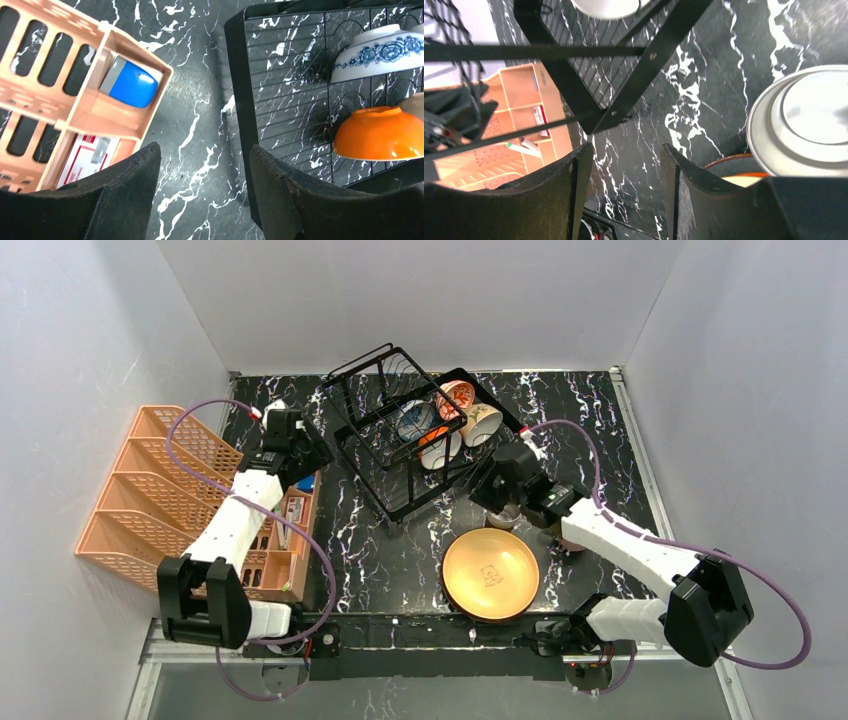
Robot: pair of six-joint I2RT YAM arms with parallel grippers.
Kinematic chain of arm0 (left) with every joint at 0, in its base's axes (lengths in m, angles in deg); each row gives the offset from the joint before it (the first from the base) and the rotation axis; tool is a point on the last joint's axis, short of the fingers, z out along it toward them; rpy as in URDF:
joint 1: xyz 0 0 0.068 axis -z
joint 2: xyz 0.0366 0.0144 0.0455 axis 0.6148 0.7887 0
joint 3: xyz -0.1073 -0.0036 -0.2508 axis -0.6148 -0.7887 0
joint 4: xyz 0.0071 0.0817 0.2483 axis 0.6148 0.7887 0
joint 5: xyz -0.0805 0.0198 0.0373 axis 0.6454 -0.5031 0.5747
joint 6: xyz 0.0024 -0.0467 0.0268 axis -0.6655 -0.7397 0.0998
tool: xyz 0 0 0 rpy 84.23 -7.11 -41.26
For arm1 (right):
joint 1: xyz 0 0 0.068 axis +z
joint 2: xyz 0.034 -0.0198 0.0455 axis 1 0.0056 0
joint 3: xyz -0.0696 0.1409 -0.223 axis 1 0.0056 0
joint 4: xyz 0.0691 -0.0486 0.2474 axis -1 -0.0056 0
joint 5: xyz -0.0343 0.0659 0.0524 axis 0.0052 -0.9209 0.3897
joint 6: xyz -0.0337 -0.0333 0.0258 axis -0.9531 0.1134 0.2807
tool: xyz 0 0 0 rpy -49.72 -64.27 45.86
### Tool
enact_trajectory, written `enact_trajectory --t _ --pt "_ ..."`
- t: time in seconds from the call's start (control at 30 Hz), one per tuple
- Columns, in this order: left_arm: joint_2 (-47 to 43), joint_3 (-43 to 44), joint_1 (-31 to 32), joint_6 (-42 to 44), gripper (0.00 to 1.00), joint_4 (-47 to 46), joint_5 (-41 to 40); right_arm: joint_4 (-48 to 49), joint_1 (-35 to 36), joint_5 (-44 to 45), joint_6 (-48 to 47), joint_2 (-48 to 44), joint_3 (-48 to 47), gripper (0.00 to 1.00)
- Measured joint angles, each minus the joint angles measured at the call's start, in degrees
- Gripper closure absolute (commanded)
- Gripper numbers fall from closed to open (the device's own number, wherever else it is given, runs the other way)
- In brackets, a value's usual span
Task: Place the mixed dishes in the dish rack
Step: Move the dish rack to the center of the board.
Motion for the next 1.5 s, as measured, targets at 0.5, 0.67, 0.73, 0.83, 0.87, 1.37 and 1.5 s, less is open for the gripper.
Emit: enact_trajectory --t 0.5,0.67,0.73,0.83,0.87,1.37,1.5 --pt "14.9 5.5 -7.9 3.0 0.33 -7.8 13.5 9.1 7.7 5.5 11.2 7.5 4.5 0.37" --pt "18.0 6.1 -8.3 3.4 0.33 -9.3 15.9 10.8 7.7 8.0 14.1 12.4 3.4 0.37" --pt "18.8 6.5 -8.3 3.5 0.33 -9.5 16.6 11.5 7.7 8.5 15.0 14.5 2.3 0.37" --pt "19.0 6.7 -8.3 3.5 0.33 -9.9 17.4 12.9 7.7 8.7 15.9 16.8 1.0 0.37" --pt "19.0 6.7 -8.3 3.5 0.33 -10.0 17.8 13.3 7.7 8.7 16.3 17.6 0.4 0.37" --pt "16.0 6.0 -8.3 3.4 0.33 -9.9 18.4 15.0 7.7 8.5 18.9 27.1 -5.6 0.49" --pt "15.8 6.0 -8.3 3.2 0.33 -9.8 18.5 15.0 7.7 8.5 18.9 28.0 -5.6 0.57"
